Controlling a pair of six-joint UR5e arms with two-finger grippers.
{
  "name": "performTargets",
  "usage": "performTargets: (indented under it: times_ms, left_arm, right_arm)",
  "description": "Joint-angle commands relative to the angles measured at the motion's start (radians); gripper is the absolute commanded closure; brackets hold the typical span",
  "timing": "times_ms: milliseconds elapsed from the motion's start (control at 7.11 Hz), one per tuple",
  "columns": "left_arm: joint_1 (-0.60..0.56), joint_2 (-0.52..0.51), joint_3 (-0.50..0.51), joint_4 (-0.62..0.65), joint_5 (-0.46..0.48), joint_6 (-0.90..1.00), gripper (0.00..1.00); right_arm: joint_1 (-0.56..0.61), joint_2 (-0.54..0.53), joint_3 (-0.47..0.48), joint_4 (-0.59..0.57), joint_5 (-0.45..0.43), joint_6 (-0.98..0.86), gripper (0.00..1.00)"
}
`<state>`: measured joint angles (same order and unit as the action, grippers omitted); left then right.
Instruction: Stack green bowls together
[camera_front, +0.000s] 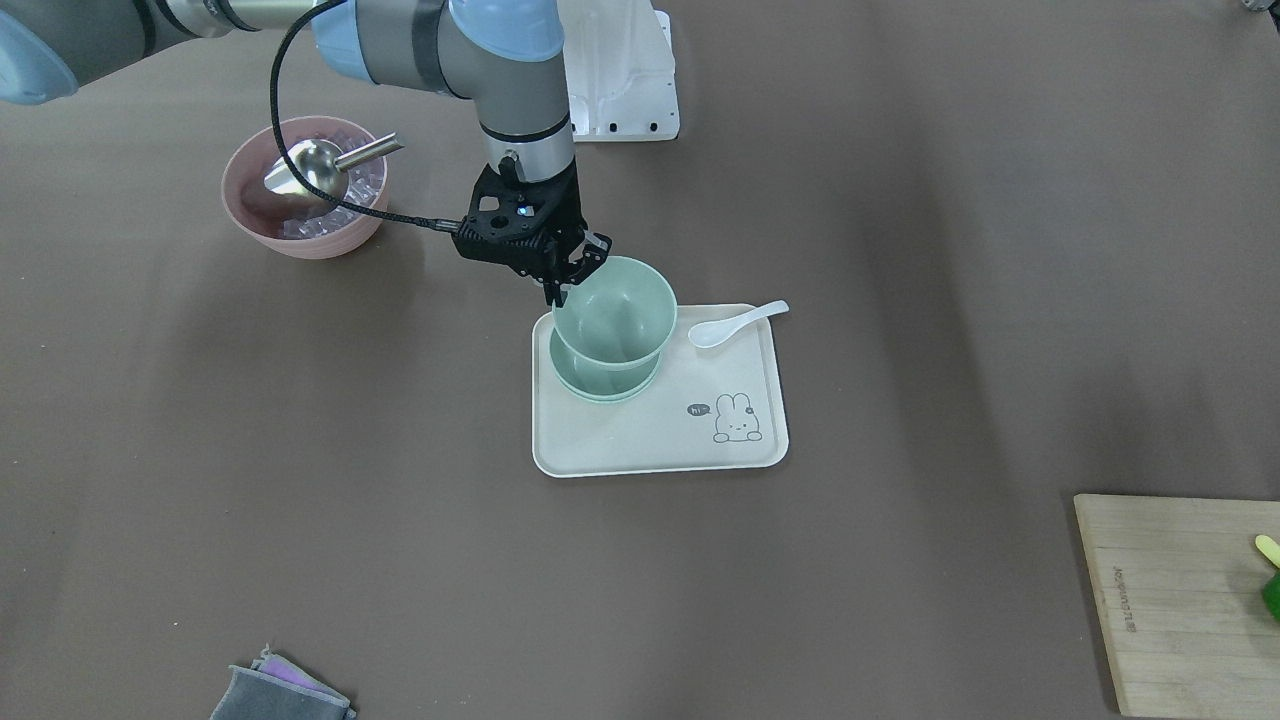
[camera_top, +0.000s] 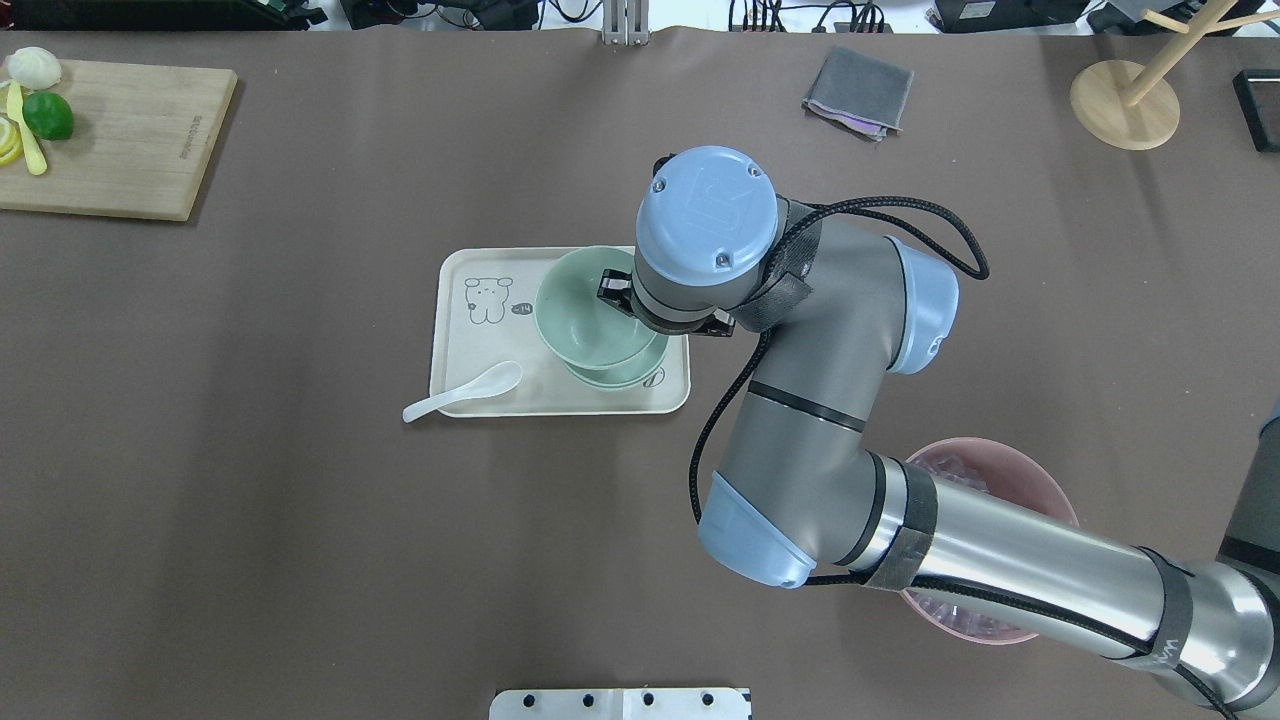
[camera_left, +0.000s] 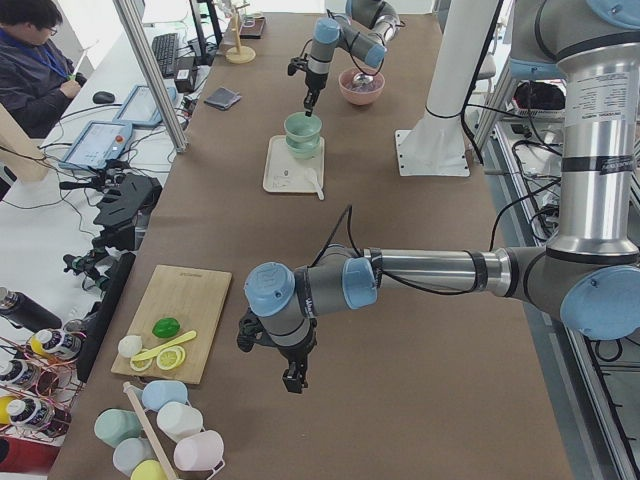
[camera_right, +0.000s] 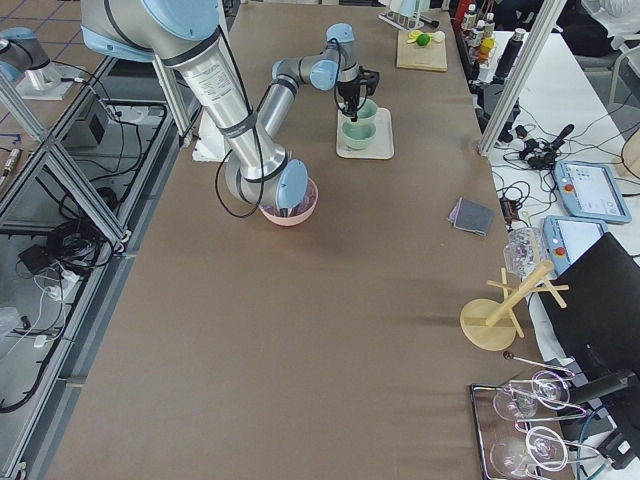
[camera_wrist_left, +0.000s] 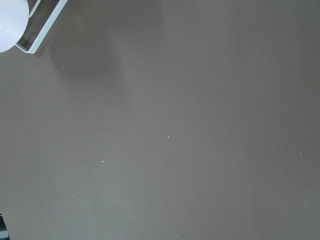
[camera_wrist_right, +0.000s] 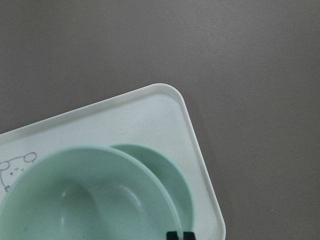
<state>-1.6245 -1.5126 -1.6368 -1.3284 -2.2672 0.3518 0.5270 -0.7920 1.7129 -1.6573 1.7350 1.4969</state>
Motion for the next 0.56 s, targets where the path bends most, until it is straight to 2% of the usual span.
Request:
performTargets:
  times_ms: [0, 422]
  left_arm:
    - [0.000, 0.000, 0.000, -0.002, 0.000, -0.001, 0.01]
    - [0.002, 0.000, 0.000, -0.002, 0.000, -0.001, 0.01]
  right_arm:
    - [-0.007, -0.019, -0.006, 0.008, -0.005, -0.007, 1.00]
    - [-0.010, -0.019, -0.012, 0.008, -0.005, -0.006, 1.00]
